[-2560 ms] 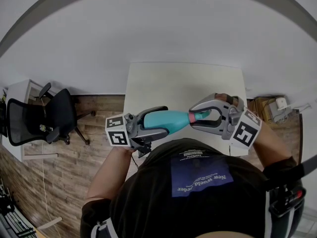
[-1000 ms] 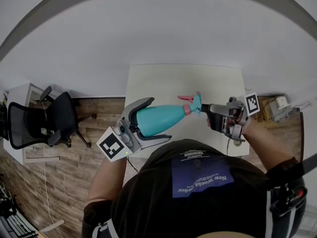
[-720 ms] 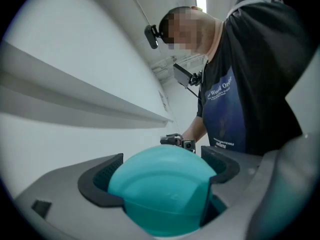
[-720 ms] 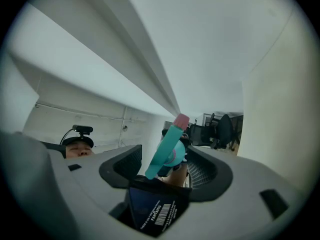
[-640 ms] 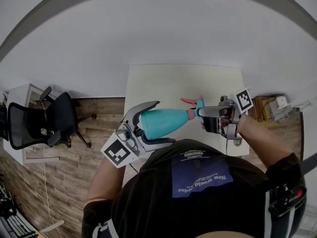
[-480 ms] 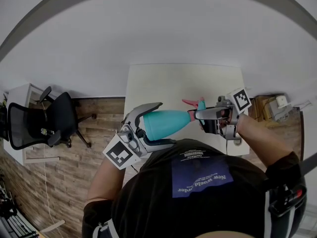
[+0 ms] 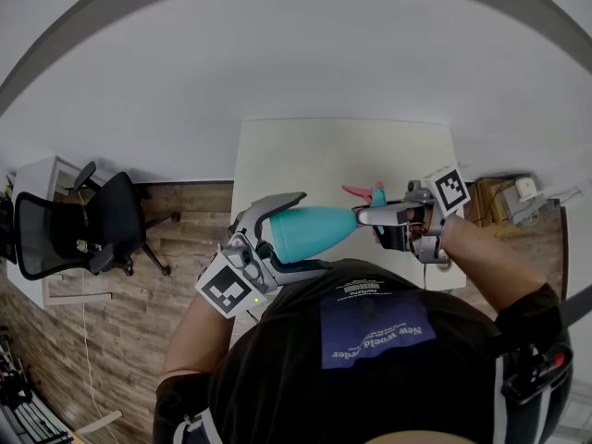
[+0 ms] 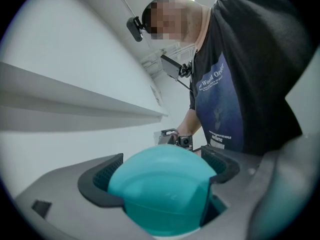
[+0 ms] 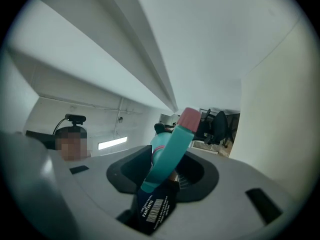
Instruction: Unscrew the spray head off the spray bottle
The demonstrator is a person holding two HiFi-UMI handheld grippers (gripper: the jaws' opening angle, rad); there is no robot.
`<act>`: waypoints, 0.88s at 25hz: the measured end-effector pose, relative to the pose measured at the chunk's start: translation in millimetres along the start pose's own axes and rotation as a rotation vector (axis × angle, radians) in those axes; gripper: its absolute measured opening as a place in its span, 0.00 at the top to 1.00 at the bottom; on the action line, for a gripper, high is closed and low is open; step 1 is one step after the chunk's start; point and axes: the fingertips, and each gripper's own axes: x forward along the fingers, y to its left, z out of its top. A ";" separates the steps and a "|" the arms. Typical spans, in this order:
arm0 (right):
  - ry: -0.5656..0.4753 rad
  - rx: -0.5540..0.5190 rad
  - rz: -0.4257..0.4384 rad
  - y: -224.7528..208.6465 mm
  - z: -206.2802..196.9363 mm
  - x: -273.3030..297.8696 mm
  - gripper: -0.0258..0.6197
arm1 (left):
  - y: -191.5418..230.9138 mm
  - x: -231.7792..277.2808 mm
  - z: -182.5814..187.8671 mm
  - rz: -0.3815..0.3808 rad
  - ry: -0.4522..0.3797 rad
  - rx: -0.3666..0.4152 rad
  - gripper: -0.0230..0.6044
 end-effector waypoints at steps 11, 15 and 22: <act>0.095 -0.391 -0.148 4.4 1.6 0.2 0.76 | 14.3 -5.4 -13.3 0.025 -0.090 -0.468 0.17; 0.130 -0.556 -0.188 11.4 1.2 4.7 0.76 | 19.3 -9.9 -15.7 0.000 -0.165 -0.597 0.17; 0.219 -0.834 -0.255 20.4 0.9 8.1 0.76 | 27.1 -10.0 -26.0 -0.036 -0.238 -0.861 0.17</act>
